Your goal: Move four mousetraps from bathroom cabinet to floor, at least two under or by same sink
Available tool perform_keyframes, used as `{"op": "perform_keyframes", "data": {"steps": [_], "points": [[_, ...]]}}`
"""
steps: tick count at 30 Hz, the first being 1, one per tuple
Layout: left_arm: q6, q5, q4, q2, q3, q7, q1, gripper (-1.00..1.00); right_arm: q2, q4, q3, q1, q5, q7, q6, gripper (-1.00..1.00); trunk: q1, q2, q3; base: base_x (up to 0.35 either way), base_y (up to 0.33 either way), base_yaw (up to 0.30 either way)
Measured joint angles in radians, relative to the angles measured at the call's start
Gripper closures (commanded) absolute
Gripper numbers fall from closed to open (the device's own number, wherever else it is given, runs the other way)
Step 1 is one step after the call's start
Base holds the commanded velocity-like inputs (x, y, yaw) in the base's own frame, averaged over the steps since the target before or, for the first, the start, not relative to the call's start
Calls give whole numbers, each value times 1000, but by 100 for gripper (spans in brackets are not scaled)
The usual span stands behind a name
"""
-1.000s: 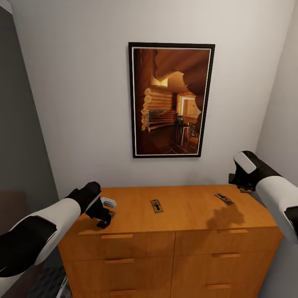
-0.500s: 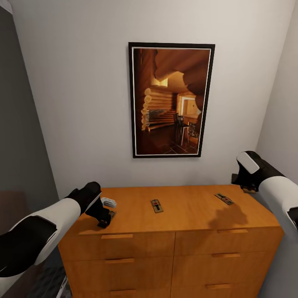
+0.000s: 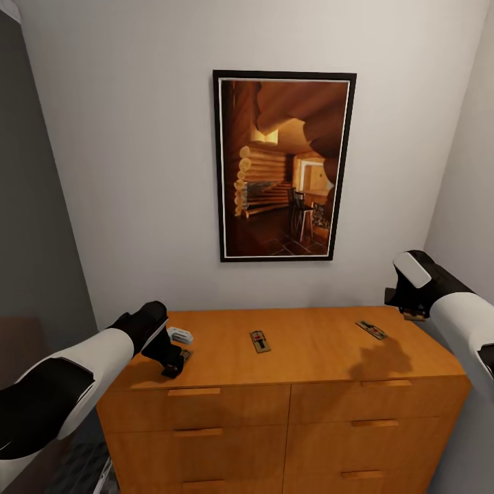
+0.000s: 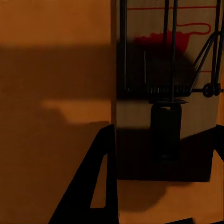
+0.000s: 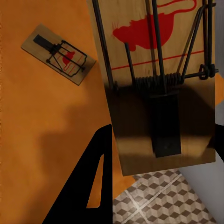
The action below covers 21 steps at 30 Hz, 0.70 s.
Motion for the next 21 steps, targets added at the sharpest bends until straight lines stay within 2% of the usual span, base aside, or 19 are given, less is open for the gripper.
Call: {"op": "perform_keyframes", "data": {"steps": [12,16,21], "points": [[0,4,-2,3,3,-1,1,100,0,0,0,0,0,0,0,100,0,0,0,0,0,0],[-5,-16,-42,3,-3,1,28,100,0,0,0,-1,0,0,0,100,-15,28,12,0,0,0],[0,5,-11,3,9,-1,28,100,1,2,0,-1,0,0,0,100,-34,63,28,0,0,0]]}}
